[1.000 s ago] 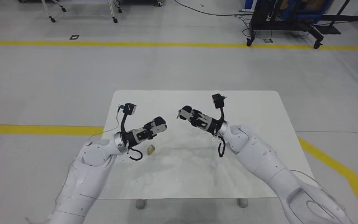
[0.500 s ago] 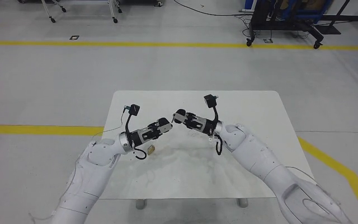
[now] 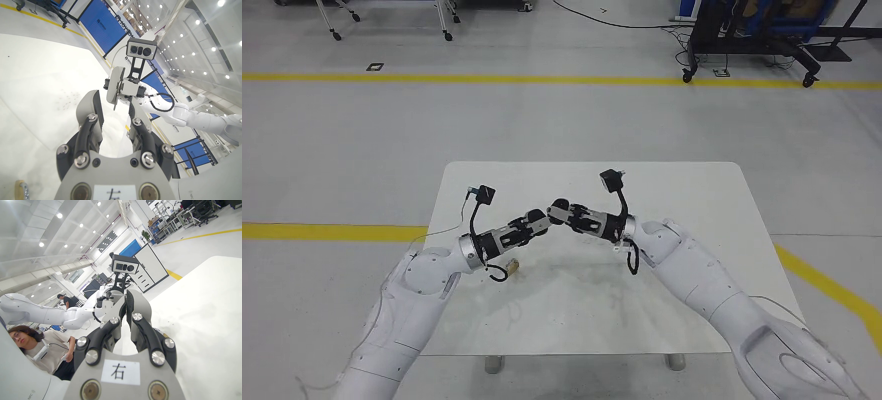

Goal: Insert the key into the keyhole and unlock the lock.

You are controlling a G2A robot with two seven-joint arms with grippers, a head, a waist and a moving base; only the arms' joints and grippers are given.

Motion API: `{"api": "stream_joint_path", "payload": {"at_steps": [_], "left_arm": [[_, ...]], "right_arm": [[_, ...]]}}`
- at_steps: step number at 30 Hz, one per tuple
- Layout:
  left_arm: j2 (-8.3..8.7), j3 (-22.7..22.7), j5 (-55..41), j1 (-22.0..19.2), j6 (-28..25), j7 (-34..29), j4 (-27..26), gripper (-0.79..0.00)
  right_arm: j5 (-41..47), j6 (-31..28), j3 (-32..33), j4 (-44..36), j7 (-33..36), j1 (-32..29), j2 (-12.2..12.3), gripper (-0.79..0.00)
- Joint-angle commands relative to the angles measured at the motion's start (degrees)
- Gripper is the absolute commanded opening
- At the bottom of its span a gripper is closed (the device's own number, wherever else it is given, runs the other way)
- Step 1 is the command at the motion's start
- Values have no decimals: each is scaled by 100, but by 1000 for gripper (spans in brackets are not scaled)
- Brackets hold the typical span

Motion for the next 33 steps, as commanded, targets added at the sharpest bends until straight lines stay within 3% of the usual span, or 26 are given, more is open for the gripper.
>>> {"api": "stream_joint_path", "payload": {"at_steps": [1,4,14,15,16,17,26,31,33], "left_arm": [[5,13,-3,-9,-3,-31,0,-730],[10,38,-19,-24,-7,-73,9,-785],[30,46,-75,-53,-51,-60,47,-785],[35,34,-86,-49,-61,-58,52,-785],[41,15,-98,-47,-63,-52,59,-785],[46,-2,-115,-44,-75,-51,57,-785],[117,-179,-128,-27,-159,-169,30,-785],[212,-252,-363,-177,-70,-1200,119,-785],[252,-213,-227,-276,-18,-1706,123,-785]], "right_arm": [[4,0,34,26,44,-4,-23,-785],[-1,0,85,57,113,-5,-51,-785],[-198,0,291,96,194,-46,-100,-763],[-250,0,319,96,199,-48,-97,-603],[-289,0,351,77,182,-58,-95,-182],[-302,0,360,69,179,-64,-94,0],[-302,0,360,69,179,-64,-94,0],[-320,28,360,63,179,-76,-92,0],[-596,215,330,-14,523,-65,-49,0]]}}
